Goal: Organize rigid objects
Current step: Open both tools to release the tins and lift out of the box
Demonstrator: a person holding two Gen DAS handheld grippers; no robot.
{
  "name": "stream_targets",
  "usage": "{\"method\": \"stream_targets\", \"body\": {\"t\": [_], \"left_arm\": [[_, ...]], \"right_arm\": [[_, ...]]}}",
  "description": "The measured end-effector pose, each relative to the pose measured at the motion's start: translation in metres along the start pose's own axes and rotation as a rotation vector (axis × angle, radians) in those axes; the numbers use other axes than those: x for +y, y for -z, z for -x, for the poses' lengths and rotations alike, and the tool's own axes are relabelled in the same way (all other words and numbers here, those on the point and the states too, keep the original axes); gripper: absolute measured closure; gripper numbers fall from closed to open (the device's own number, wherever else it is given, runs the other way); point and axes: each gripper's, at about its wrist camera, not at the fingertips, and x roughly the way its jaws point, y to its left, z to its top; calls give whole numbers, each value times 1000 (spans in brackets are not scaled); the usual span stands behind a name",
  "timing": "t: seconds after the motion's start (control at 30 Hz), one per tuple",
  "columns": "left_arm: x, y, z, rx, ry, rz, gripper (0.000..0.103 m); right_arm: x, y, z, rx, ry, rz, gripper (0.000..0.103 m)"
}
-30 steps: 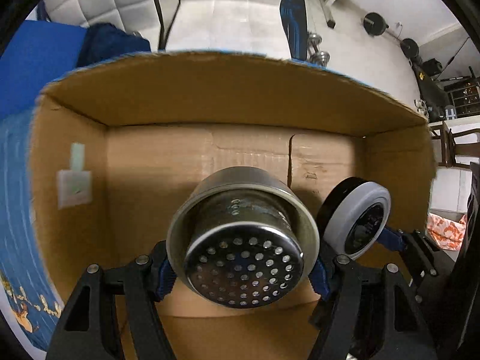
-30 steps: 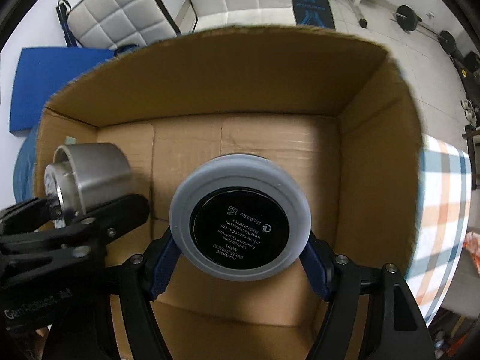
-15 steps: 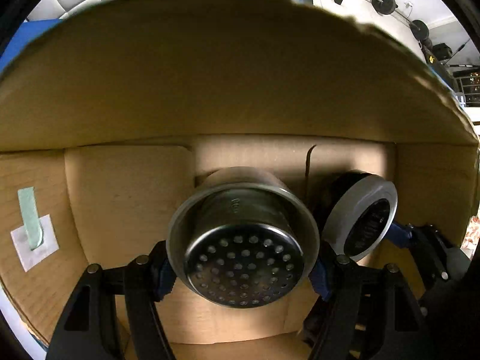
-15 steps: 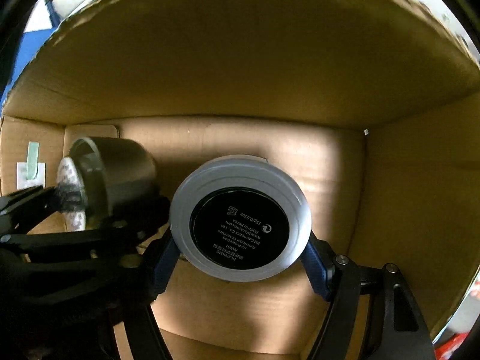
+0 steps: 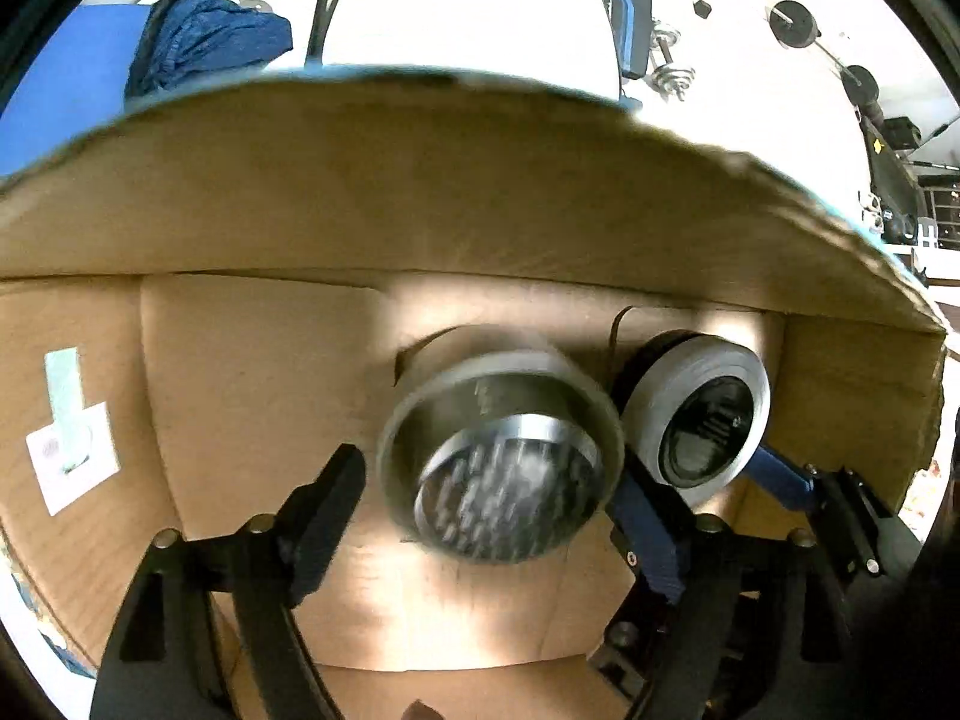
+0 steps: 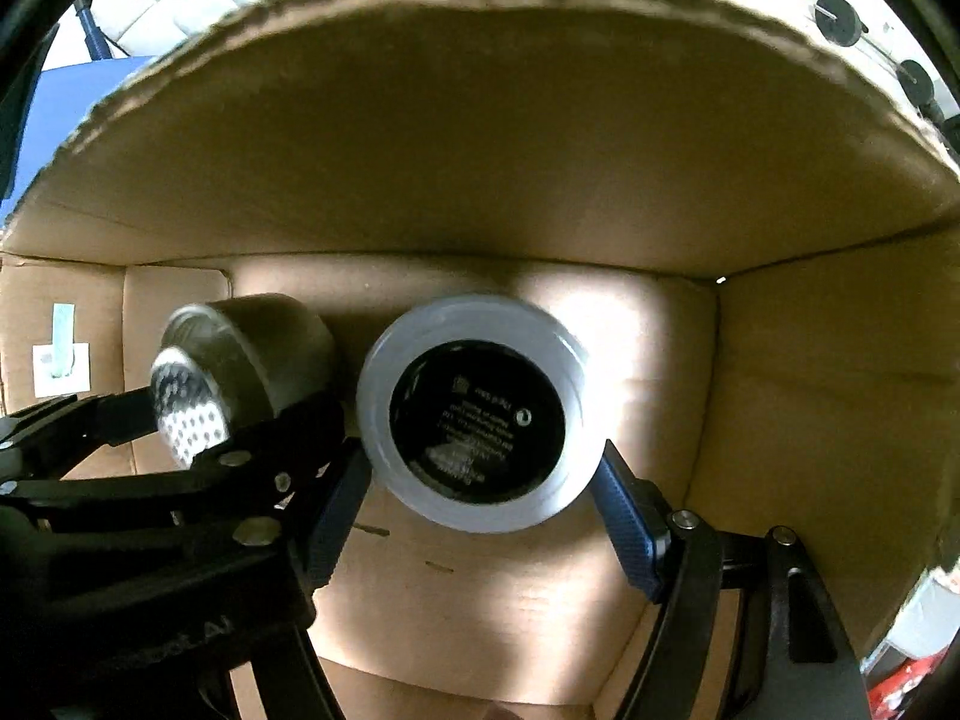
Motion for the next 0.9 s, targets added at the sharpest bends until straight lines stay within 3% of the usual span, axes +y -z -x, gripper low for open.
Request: {"method": "stream_targets", "body": {"t": [0.1, 0.17, 0.23, 0.27, 0.53, 0.63, 0.73, 0.9], "left_arm": [[0, 9, 7, -4, -9, -11, 10], [1, 16, 13, -11, -12, -14, 2], [5, 26, 23, -44, -17, -17, 2], [7, 29, 30, -60, -20, -18, 2], [32, 75, 83, -222, -70, -9, 2], [33, 92, 97, -275, -87, -16, 2], [32, 116, 107, -319, -107, -35, 2], [32, 138, 117, -367, -127, -54, 2]], "right_arm": [[5, 9, 3, 0, 0, 1, 22], [12, 19, 7, -2, -12, -2, 15], [17, 27, 11, -10, -33, -6, 2], [20, 32, 15, -18, -39, -9, 0], [46, 85, 44, -114, 23, -34, 0], [28, 95, 64, -145, 23, -46, 0], [29, 127, 77, -171, 17, -60, 0], [37, 135, 109, -237, 41, -57, 0]]}}
